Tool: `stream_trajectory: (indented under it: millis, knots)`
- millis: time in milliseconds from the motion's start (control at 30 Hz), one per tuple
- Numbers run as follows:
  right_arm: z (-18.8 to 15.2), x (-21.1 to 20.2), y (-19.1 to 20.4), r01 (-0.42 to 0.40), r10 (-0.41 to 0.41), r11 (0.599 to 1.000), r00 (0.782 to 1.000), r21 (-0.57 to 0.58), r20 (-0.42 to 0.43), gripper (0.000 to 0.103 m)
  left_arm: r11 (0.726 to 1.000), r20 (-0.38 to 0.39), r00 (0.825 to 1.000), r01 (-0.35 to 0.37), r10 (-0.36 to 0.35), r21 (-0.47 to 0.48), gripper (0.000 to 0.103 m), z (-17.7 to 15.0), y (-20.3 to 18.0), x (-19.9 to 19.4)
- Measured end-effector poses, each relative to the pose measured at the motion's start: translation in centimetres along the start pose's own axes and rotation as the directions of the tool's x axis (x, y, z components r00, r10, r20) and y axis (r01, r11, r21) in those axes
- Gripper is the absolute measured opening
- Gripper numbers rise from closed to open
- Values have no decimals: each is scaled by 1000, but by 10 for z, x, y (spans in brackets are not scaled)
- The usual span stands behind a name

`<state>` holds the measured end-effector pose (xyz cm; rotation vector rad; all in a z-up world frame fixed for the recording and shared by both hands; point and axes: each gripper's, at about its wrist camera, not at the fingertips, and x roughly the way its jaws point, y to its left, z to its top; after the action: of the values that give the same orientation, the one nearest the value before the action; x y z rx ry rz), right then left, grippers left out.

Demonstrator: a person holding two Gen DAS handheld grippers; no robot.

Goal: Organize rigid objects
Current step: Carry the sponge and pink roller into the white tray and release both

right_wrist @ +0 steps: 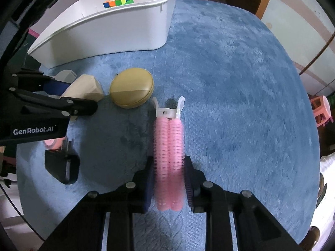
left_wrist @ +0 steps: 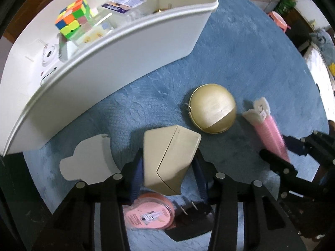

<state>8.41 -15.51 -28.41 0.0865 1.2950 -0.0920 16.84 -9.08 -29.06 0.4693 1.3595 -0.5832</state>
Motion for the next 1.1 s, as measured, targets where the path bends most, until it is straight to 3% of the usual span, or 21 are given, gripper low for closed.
stream_trajectory:
  millis: [233,500,700,833,1100]
  knots:
    - [-14,-29,-2,-42,41,999,999,14,27,26,998,43,999,17,-15,-64,47,-19,-1,-36]
    - [-19,-70,-1,-108,106,994,991,20,78,26,992,130,991,35,-19,-124,47,-26,4,-107]
    - [-6,-100,5,-146,146,989,980,-8,134,26,985,209,977,-6,43,-174,47,-18,4,-148]
    - [11,-127,9,-183,185,983,967,-31,177,26,971,261,959,-49,110,-233,47,-19,24,-187]
    - [76,-193,21,-183,208,977,931,-110,300,26,938,373,897,-113,238,-326,47,1,75,-259]
